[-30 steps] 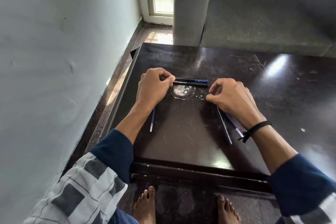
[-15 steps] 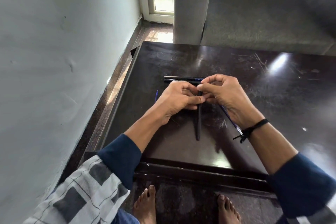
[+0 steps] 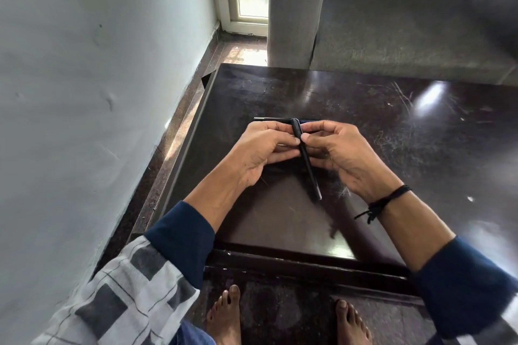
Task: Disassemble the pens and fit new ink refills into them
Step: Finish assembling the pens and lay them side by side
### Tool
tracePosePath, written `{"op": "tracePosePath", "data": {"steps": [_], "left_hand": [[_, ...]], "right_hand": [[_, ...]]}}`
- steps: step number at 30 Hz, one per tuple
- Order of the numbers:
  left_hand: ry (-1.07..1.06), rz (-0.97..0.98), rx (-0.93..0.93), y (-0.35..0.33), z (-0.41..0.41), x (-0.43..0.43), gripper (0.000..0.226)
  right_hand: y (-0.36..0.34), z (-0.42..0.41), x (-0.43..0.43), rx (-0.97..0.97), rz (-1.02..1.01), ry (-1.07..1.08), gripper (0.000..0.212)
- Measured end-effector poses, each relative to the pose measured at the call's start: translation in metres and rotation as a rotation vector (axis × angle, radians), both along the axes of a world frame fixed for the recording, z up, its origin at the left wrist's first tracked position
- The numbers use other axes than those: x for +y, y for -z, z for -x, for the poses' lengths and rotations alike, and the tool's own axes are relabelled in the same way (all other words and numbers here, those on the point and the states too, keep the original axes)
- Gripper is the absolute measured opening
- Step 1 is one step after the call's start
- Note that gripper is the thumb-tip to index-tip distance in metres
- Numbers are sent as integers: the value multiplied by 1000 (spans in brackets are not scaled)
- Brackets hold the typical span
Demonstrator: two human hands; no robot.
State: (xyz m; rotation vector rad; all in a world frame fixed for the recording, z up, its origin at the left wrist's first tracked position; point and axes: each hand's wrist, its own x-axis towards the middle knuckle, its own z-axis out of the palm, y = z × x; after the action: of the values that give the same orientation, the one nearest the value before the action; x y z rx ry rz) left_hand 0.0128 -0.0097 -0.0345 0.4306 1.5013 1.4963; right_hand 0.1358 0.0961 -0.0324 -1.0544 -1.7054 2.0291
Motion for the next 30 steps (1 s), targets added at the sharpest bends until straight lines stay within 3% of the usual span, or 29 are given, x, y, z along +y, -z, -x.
{"op": "tracePosePath", "data": {"steps": [11, 22, 27, 30], "left_hand": [[-57, -40, 7, 2, 5, -2, 4], [-31, -74, 17, 0, 10, -4, 32], [-17, -94, 49, 1, 11, -4, 33], [-47, -89, 37, 4, 9, -2, 32]], "right_hand": [[-1, 4, -9, -26, -92, -27, 8], [-2, 0, -5, -51, 89, -78, 4], [6, 4, -4, -103, -41, -95, 10], [15, 5, -7, -181, -339, -76, 17]]}}
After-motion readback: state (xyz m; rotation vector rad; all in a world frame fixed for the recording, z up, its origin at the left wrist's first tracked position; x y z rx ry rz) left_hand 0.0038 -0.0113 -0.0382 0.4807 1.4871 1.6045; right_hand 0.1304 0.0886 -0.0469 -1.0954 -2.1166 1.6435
